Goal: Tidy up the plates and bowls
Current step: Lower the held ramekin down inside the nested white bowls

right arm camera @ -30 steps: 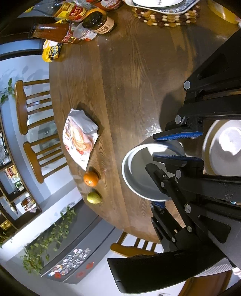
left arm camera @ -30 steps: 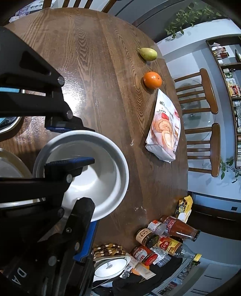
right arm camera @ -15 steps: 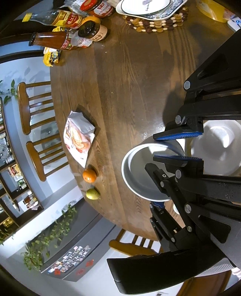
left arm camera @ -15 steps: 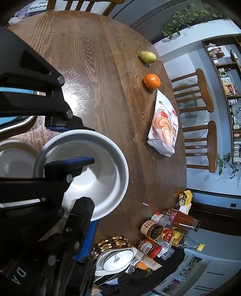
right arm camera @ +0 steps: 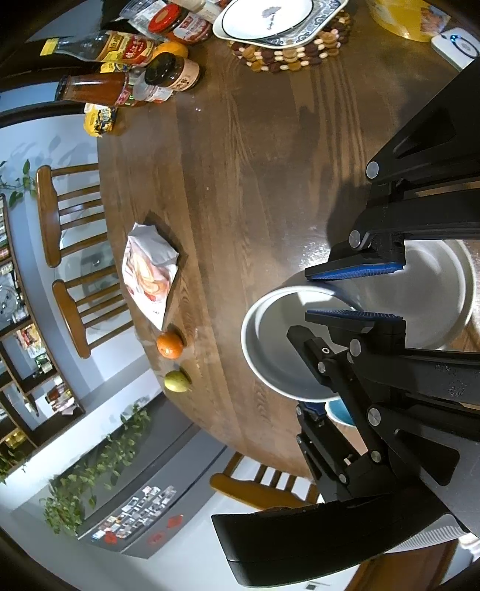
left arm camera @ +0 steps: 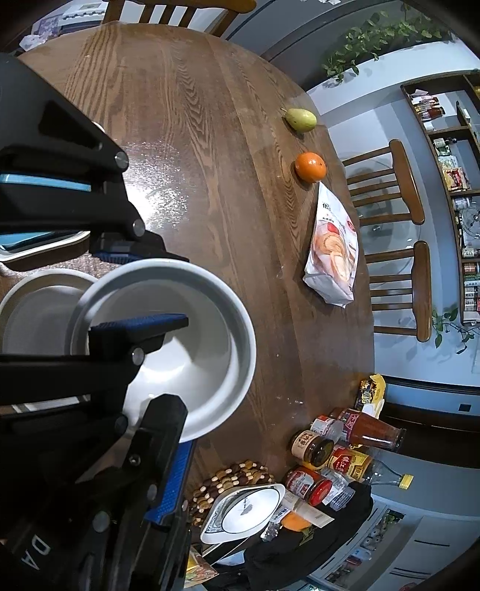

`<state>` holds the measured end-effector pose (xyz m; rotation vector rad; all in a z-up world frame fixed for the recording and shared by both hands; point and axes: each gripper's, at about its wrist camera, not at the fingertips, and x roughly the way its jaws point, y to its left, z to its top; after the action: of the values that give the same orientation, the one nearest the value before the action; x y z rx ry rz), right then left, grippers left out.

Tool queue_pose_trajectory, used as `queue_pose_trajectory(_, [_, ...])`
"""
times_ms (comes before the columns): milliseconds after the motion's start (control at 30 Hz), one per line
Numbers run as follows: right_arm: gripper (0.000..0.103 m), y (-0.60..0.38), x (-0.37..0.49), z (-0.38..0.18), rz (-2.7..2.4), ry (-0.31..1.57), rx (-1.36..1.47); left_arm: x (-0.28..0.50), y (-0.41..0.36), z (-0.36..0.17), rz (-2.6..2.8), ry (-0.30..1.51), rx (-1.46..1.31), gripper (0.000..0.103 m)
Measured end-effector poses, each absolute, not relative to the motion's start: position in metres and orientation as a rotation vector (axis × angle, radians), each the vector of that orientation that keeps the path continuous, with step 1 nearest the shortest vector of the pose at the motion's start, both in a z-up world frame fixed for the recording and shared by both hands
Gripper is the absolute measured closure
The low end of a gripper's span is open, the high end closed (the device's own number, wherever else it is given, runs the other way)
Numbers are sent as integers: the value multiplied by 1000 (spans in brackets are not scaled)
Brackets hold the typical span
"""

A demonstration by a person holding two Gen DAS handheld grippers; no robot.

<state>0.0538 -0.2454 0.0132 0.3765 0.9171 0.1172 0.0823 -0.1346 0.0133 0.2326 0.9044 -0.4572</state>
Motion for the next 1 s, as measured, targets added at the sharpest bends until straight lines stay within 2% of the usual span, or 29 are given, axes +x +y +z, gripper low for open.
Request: queue_pose_trajectory(1000, [84, -240, 18, 2, 122, 962, 371, 49, -133, -3, -455, 959, 250, 83])
